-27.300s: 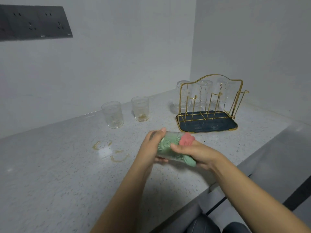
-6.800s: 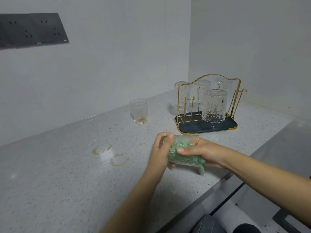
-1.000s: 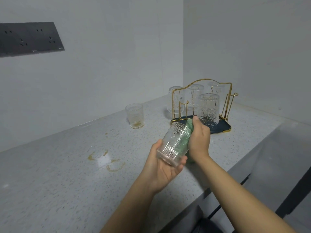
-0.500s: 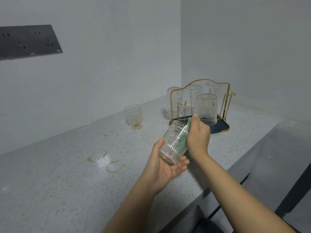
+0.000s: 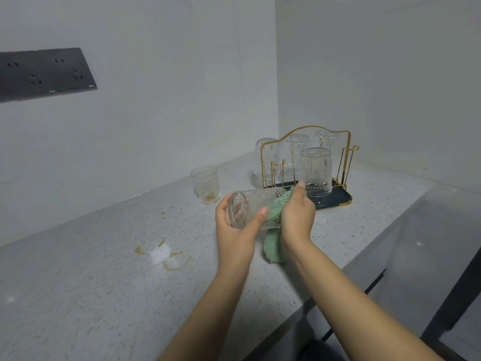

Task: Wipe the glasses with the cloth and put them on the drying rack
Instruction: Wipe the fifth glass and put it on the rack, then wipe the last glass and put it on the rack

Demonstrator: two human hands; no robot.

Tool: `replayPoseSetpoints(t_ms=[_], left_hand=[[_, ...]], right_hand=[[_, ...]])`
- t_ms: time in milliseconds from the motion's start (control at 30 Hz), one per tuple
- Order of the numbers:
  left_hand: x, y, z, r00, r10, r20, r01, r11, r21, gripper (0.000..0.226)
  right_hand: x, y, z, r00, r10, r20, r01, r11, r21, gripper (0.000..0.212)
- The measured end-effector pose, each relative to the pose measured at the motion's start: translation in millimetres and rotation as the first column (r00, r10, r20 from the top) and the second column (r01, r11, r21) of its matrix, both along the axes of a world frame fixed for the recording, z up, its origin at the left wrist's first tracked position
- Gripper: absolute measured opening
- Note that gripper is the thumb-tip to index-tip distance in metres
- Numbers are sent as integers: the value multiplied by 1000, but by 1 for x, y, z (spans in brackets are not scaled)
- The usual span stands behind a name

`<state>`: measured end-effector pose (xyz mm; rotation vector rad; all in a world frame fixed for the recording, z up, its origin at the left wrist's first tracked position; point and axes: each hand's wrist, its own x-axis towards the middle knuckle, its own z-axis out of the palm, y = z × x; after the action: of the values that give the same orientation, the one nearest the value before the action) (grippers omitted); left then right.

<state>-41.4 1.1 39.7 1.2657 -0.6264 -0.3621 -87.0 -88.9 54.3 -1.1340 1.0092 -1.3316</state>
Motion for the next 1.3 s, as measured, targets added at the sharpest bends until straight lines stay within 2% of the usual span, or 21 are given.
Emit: replayPoseSetpoints(t_ms=[100, 167, 267, 333, 433, 533, 700, 900, 1033, 1300], left_hand=[[1, -11, 18, 985, -13, -174, 11, 1000, -12, 55], [5, -20, 27, 981, 29, -191, -29, 1000, 6, 64], [10, -32, 42, 991, 83, -103, -82, 997, 15, 68], [17, -42, 55, 993, 115, 14, -115, 993, 7, 66], [24, -60, 75, 976, 134, 173, -139, 990, 22, 71], [25, -80, 86, 932, 144, 332, -180, 980, 83, 75], [23, -104, 86, 852, 106, 513, -266, 931, 248, 79], [21, -120, 65, 818, 32, 574, -288, 887, 360, 79], [22, -123, 48, 807, 0, 591, -290, 870, 397, 84], [25, -123, 36, 789, -35, 614, -288, 860, 420, 86]], right_hand=[[-5, 9, -2, 999, -7, 32, 12, 989, -146, 46], [-8, 7, -3, 1000, 11, 6, -10, 982, -191, 44], [-19, -4, -1, 999, 33, 15, -31, 992, -125, 50], [-26, -14, 1, 1000, 29, 13, -28, 997, -69, 57], [-34, -24, 2, 999, 40, -7, -40, 999, -33, 55], [-38, -31, 0, 998, 56, -40, -58, 997, -48, 58], [-39, -38, -10, 989, 112, -100, -118, 991, -64, 67], [-42, -42, -20, 977, 127, -171, -143, 986, -85, 65], [-45, -40, -24, 970, 88, -225, -118, 985, -124, 56], [-43, -37, -29, 972, 106, -211, -129, 987, -95, 49]])
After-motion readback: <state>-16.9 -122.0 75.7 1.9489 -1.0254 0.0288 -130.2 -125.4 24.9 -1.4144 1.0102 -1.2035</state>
